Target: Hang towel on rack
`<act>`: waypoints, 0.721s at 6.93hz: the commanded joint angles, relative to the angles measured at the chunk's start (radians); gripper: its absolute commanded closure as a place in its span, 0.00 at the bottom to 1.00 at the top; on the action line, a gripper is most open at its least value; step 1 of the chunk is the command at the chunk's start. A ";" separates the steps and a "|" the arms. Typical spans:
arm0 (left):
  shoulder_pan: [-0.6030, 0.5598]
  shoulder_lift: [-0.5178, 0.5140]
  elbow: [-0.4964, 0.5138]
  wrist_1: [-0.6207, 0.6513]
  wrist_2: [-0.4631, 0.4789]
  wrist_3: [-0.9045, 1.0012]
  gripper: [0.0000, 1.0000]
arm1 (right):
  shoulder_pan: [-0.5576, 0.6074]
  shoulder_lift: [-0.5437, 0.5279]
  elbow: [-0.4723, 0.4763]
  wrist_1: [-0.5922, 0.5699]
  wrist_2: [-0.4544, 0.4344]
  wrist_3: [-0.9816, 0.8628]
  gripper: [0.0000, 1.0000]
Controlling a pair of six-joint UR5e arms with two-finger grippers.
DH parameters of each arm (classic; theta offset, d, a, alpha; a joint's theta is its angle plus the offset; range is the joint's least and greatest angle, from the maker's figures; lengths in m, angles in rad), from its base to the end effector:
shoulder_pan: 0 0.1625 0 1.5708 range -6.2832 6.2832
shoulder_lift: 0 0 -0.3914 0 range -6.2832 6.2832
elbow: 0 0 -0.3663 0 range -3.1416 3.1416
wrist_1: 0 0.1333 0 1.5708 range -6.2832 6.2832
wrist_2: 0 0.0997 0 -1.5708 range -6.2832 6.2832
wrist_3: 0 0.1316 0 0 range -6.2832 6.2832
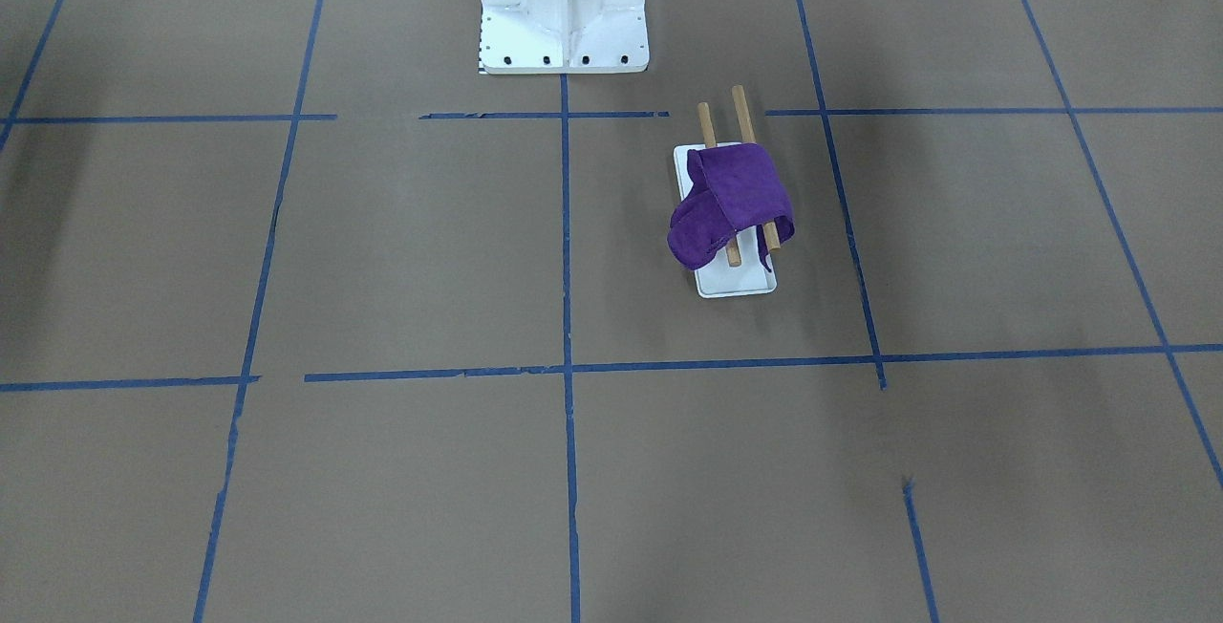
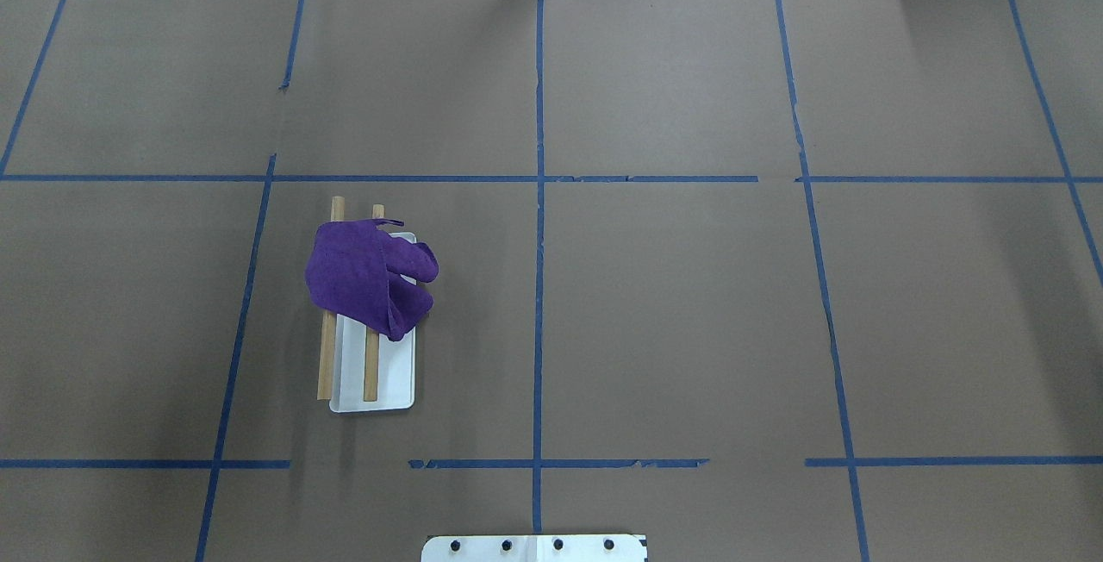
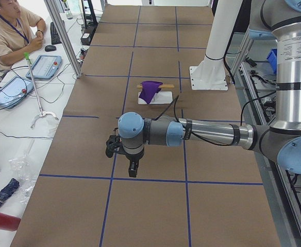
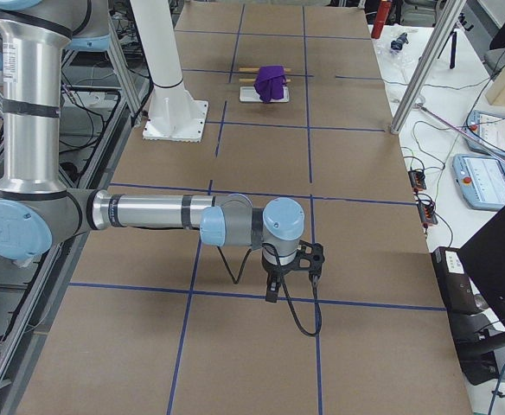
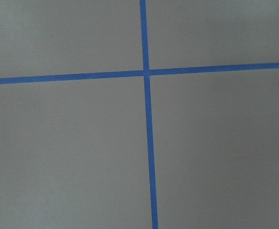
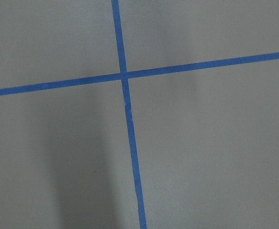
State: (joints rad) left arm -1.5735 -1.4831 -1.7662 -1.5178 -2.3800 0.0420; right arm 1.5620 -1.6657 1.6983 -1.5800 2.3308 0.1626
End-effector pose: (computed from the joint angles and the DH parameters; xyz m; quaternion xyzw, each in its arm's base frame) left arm -0.0392 -0.4343 0.5982 0.0339 0.3928 0.0288 0.9185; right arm 0.0388 -0.4313 0.6332 -0.0209 -0.3705 0.0670 0.9262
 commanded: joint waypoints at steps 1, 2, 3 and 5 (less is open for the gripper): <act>0.003 -0.011 -0.010 -0.002 0.002 0.001 0.00 | -0.005 0.003 -0.003 0.002 0.001 0.008 0.00; 0.001 -0.005 -0.010 -0.001 0.002 -0.001 0.00 | -0.005 0.003 -0.003 0.002 0.001 0.008 0.00; 0.001 0.001 -0.007 -0.001 0.004 -0.001 0.00 | -0.007 0.003 -0.003 0.003 0.001 0.008 0.00; 0.001 0.006 -0.009 -0.001 0.004 -0.001 0.00 | -0.008 0.003 -0.003 0.003 0.001 0.008 0.00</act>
State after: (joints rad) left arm -1.5729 -1.4803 -1.7751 -1.5187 -2.3763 0.0415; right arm 1.5552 -1.6629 1.6951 -1.5771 2.3316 0.1703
